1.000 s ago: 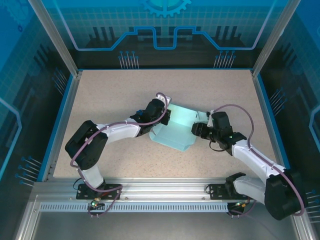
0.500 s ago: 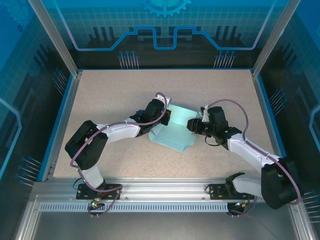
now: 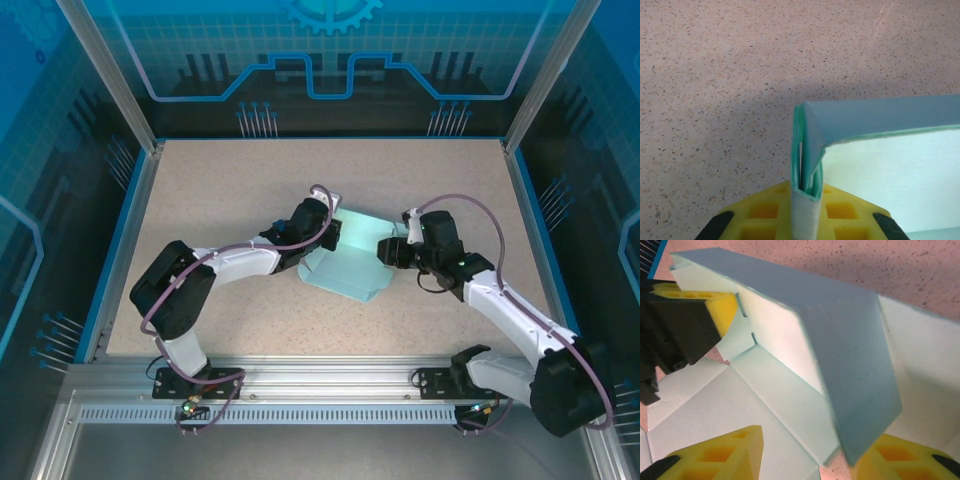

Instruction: Fold the paper box

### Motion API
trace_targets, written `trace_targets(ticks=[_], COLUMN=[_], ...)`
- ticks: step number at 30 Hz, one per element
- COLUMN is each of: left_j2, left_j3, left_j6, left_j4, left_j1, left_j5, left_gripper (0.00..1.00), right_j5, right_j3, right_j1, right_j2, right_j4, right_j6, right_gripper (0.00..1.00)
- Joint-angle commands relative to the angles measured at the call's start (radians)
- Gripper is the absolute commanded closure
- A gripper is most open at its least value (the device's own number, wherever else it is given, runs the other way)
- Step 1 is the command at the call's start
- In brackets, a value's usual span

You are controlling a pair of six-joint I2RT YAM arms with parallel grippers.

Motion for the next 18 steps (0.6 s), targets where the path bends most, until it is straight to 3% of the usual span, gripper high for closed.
trace_targets(ticks=[1,10,14,18], left_j2=[-0.019,-0.047,-0.067,-0.084], left_j3=[0.016,0.0,-0.011,-0.02], left_j6=[-0.032,-0.067,-0.071,-0.076], left_j4=[-0.019,-0.032,-0.031,-0.027], left_j1=[0.018,0.061,0.069,0.071], left_j5=[0.008,0.046,0.057,0.074], left_gripper=[1.0,1.0,1.0,1.0], right_j5=[0.023,0.091,0.08,0.023], right_j3=[0.059,0.103,0.073,0.032], right_j1=[-0.012,-0.136,-0.248,-0.312], right_j2=[-0.053,-0.207,-0.225,-0.148], right_j4=[-0.157,-0.335,-0.324,-0.233], right_j6=[-0.114,-0.212,-0.205,-0.2], right_gripper=[0.52,0.51,0.52,0.58])
